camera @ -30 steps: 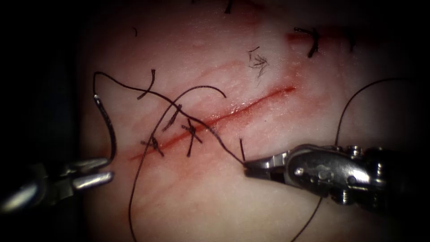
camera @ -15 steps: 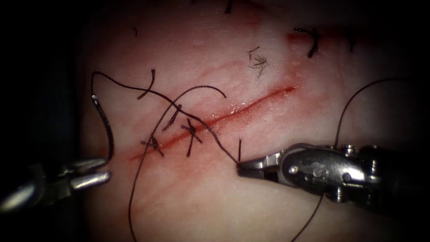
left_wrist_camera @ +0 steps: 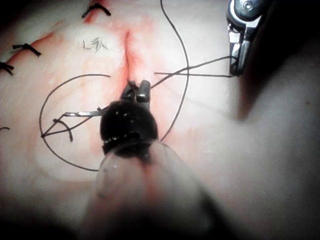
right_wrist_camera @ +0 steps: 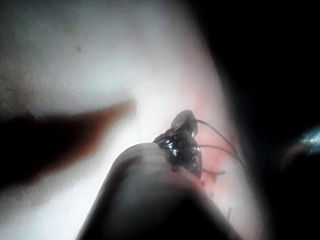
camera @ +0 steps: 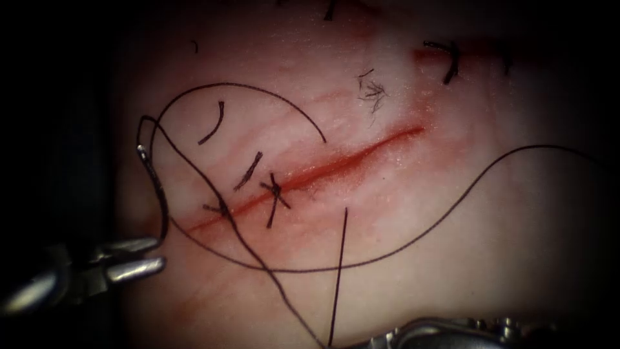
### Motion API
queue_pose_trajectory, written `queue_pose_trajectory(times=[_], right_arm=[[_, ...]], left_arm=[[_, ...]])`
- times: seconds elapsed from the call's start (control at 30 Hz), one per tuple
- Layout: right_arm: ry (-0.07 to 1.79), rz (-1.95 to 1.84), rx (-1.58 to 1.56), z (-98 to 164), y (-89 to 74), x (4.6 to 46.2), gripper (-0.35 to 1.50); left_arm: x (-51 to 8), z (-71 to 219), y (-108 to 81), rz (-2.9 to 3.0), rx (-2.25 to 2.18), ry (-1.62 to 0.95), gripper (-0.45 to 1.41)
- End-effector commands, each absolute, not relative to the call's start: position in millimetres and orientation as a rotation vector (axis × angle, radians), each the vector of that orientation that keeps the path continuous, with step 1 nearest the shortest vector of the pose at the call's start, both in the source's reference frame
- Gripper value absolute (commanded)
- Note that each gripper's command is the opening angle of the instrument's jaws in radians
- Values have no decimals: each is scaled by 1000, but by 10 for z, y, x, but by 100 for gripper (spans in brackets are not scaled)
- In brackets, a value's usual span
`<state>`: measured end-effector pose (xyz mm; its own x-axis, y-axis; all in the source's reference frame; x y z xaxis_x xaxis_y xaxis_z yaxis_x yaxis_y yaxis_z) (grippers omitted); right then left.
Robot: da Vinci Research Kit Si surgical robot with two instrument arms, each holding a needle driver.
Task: Wound Closure
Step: Pull the suture through the incision with the right tool until a short tail remains on the top side.
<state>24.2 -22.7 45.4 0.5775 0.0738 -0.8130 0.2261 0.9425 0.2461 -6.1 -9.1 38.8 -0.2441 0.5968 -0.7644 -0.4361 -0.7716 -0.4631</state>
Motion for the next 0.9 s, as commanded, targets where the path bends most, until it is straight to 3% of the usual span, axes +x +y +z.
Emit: queue_pose_trajectory(times=[0.03, 0.53, 0.6, 0.67, 0.77, 0.9], right_arm=[[959, -98, 353, 450, -237, 254, -35], [1042, -68, 463, 420, -256, 283, -35], [1080, -40, 376, 421, -246, 284, 56], [1083, 15, 246, 420, -218, 278, 96], [1071, 23, 160, 421, -176, 260, 116], [1078, 3, 58, 424, -133, 232, 123]], left_arm=[[-67, 388, -90, 2053, -1363, -203, -35], [-67, 377, -93, 2061, -1380, -235, -35], [-56, 380, -91, 2067, -1350, -207, -35], [-33, 385, -85, 2092, -1246, -138, -35], [-4, 392, -79, 2117, -1157, -69, -35], [12, 400, -75, 2158, -1078, -21, -35]])
